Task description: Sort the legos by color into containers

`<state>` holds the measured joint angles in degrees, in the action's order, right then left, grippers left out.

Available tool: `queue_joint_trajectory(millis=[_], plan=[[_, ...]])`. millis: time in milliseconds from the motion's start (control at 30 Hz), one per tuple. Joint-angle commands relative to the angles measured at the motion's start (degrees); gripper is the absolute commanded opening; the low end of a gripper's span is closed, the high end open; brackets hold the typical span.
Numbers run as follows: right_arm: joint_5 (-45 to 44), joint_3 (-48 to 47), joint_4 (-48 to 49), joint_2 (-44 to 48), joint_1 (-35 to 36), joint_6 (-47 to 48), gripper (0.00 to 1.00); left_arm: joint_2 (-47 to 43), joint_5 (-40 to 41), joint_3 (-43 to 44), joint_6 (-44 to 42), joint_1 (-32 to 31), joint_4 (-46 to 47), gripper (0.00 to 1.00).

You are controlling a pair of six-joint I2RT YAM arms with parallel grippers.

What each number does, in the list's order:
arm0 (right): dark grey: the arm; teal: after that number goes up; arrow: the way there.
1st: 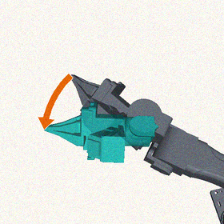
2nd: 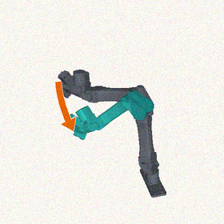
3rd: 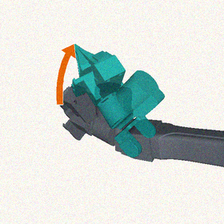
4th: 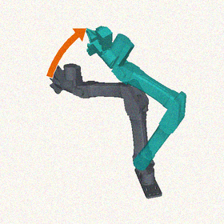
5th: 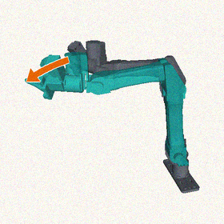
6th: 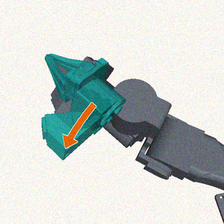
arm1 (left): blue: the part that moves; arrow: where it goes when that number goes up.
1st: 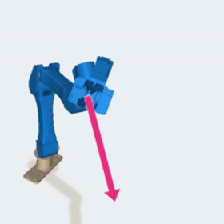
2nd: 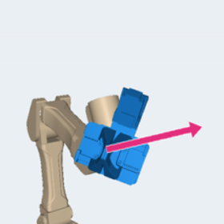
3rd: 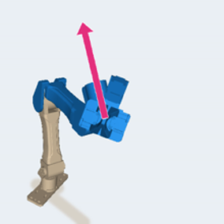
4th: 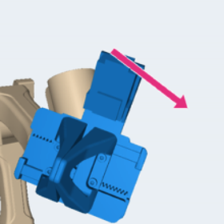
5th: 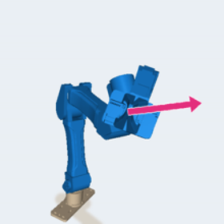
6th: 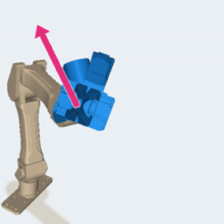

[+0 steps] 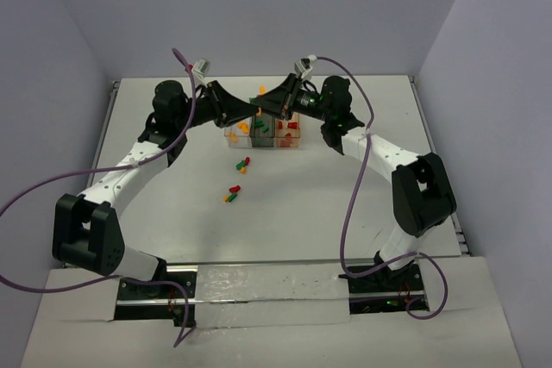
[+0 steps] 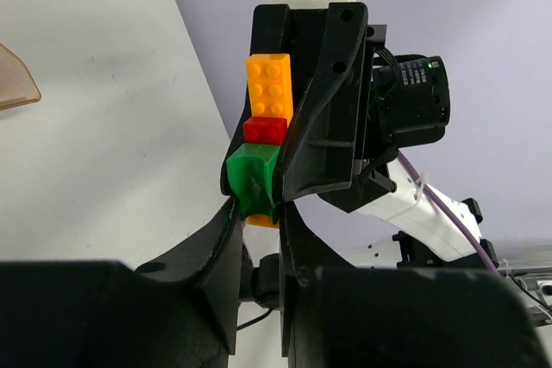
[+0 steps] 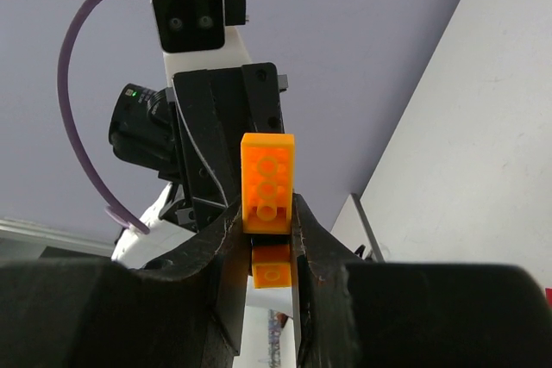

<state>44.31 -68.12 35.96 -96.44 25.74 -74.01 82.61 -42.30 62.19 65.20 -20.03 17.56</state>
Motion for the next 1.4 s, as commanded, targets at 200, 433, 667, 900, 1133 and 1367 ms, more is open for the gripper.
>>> queue_joint_trajectory(millis=[200, 433, 667, 900, 1133, 1367], plan=[[2.45, -2.54, -3.95, 2.58, 0.81, 3.61, 0.44, -1.92, -0.84, -1.1, -4.1, 0.08, 2.74, 0.0], [2.62, -3.1, -6.14, 2.72, -0.84, 4.87, 0.62, -5.12, -3.49, -4.63, -7.19, 1.25, 0.95, 0.0], [3.85, -1.91, -7.39, 3.66, -2.46, 6.73, 0.62, -6.42, -5.16, -5.34, -10.63, 2.11, -1.76, 0.0], [5.44, -0.61, -4.57, 4.51, -3.94, 7.39, 0.46, -7.46, -5.87, -7.44, -13.0, 2.37, -3.59, 0.0], [6.6, -0.12, -1.55, 4.0, -3.96, 6.49, 0.21, -7.46, -5.89, -7.73, -13.28, 2.56, -3.58, 0.0], [6.02, -0.76, -20.05, 6.55, -5.21, 23.31, 0.29, -7.54, -5.35, -3.78, -32.39, 2.89, -18.41, 0.0]])
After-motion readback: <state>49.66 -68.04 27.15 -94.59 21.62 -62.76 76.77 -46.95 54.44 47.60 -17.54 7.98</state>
